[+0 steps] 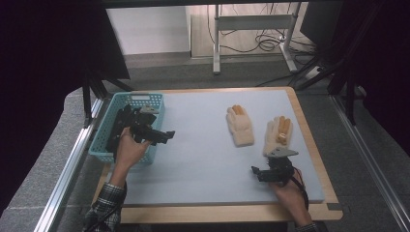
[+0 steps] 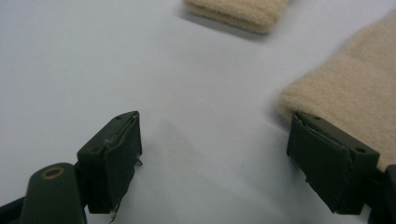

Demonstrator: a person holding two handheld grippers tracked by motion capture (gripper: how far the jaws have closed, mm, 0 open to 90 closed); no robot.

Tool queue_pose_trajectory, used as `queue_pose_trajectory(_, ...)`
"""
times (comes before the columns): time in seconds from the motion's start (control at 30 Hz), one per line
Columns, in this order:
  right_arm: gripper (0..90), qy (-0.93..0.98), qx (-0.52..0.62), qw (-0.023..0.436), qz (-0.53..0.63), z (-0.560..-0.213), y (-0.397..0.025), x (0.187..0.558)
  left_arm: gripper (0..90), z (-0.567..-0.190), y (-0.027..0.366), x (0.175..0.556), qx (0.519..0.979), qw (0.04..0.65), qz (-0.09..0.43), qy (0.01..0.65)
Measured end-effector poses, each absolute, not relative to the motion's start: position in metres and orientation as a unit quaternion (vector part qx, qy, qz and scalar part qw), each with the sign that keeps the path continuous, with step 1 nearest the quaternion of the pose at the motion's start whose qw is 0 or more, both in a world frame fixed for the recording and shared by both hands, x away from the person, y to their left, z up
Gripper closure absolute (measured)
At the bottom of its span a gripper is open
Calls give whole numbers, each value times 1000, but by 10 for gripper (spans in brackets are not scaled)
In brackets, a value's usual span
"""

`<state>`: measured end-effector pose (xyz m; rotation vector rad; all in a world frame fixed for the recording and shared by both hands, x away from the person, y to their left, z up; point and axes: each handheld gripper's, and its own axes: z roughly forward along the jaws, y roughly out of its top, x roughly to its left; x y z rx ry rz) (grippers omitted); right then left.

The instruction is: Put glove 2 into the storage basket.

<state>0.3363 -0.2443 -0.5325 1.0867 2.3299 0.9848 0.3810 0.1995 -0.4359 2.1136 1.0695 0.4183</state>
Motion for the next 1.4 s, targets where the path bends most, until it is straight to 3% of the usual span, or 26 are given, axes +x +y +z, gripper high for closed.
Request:
queue_pose_trajectory(0.53,175,830,387,194,351,-533,-244,336,7,-469,145,346,840,385,129,361)
queue_pose_trajectory(0.9,175,831,387,193,351,-533,-244,336,6,-504,135,329,840,381,126,365)
queue_pose_trajectory(1.23,142,829,390,199,347,-533,-244,336,6,-545,136,314,845,339,133,392)
queue_pose_trajectory(1.4,138,830,390,196,347,-533,-244,336,4,-548,137,312,840,343,139,397)
